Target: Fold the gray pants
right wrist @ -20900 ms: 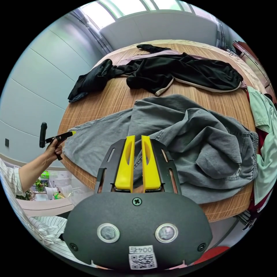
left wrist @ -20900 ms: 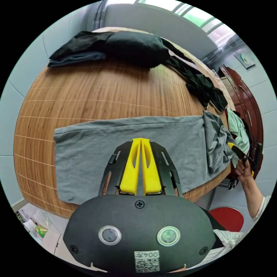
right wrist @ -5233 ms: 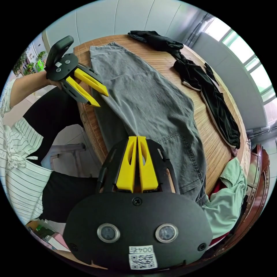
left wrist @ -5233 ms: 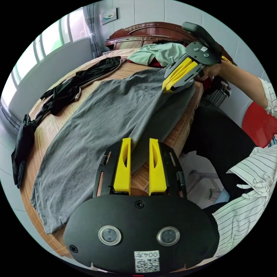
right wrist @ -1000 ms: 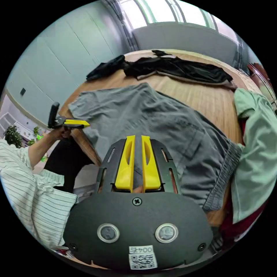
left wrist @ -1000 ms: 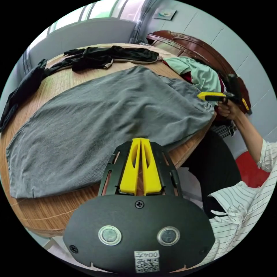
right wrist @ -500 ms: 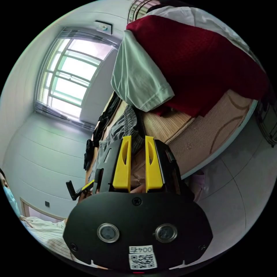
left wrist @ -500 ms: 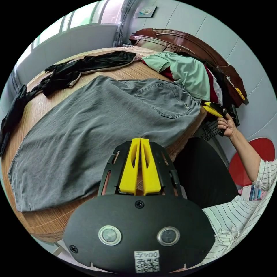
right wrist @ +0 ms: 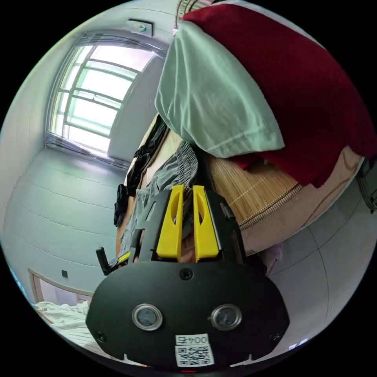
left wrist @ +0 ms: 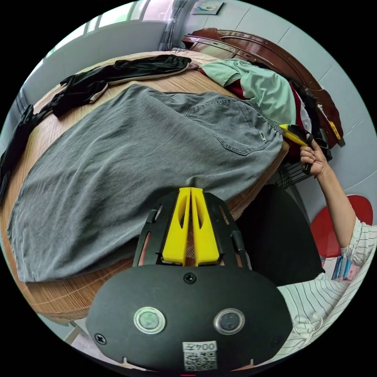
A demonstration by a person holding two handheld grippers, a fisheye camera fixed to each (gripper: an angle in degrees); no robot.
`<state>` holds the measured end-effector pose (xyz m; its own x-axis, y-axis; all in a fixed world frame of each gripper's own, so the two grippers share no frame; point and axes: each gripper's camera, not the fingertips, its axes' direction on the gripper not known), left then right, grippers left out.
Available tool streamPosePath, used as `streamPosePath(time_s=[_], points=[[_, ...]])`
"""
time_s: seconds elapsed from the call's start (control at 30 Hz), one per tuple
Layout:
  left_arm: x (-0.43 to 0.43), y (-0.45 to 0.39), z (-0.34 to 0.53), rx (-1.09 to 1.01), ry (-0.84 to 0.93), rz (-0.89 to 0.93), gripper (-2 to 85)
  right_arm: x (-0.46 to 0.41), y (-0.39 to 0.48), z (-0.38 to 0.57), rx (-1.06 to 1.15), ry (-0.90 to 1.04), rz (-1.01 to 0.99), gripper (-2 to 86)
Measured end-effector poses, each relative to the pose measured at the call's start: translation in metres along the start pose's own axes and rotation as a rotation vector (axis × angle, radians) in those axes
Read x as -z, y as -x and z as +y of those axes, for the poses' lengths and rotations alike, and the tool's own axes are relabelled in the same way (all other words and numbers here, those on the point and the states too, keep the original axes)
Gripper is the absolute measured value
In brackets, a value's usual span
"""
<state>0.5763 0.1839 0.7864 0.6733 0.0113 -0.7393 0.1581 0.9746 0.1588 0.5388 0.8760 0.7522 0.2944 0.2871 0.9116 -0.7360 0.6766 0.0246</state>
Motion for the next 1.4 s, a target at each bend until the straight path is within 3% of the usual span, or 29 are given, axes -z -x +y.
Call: streamPosePath(time_s=[0.1, 0.17, 0.3, 0.37, 0.43, 0.5, 0.6, 0.77, 0.87, 1.03, 1.1, 1.2, 1.27, 1.4], points=[[0.002, -0.004, -0.004, -0.016, 0.008, -0.006, 0.3, -0.001, 0.046, 0.006, 0.150, -0.030, 0.260, 4.6], [0.004, -0.009, -0.007, -0.038, 0.013, -0.026, 0.3, -0.029, 0.049, 0.010, 0.152, 0.071, 0.356, 5.1], [0.007, -0.014, -0.008, -0.049, 0.004, -0.040, 0.3, -0.023, 0.064, 0.022, 0.139, 0.015, 0.362, 5.4], [0.008, -0.013, -0.007, -0.040, -0.006, -0.029, 0.3, -0.016, 0.101, 0.036, 0.243, -0.126, 0.429, 4.9], [0.008, -0.011, -0.007, -0.031, -0.011, -0.018, 0.3, -0.029, 0.133, 0.041, 0.348, -0.128, 0.414, 4.7], [0.010, -0.011, -0.008, -0.026, -0.010, -0.012, 0.3, -0.059, 0.161, 0.044, 0.443, -0.060, 0.446, 4.7], [0.011, -0.014, -0.010, -0.039, -0.006, -0.021, 0.3, -0.142, 0.184, 0.050, 0.566, 0.229, 0.658, 4.9], [0.012, -0.020, -0.009, -0.067, -0.019, -0.051, 0.3, -0.233, 0.238, 0.100, 0.939, 0.317, 1.055, 4.5], [0.012, -0.021, -0.009, -0.069, -0.018, -0.058, 0.3, -0.266, 0.251, 0.125, 1.137, 0.382, 1.175, 4.0], [0.012, -0.017, -0.013, -0.051, 0.008, -0.041, 0.3, -0.273, 0.263, 0.119, 1.143, 0.459, 1.103, 3.4], [0.011, -0.016, -0.014, -0.056, 0.014, -0.044, 0.4, -0.260, 0.275, 0.095, 1.018, 0.441, 1.011, 2.2], [0.010, -0.017, -0.011, -0.066, 0.006, -0.056, 0.3, -0.230, 0.301, 0.056, 0.841, 0.227, 0.739, 0.2], [0.009, -0.015, -0.009, -0.061, 0.002, -0.050, 0.3, -0.238, 0.309, 0.028, 0.752, 0.238, 0.577, 0.5], [0.007, -0.005, -0.007, -0.044, 0.002, -0.014, 0.3, -0.276, 0.307, 0.007, 0.704, 0.298, 0.485, 2.8]])
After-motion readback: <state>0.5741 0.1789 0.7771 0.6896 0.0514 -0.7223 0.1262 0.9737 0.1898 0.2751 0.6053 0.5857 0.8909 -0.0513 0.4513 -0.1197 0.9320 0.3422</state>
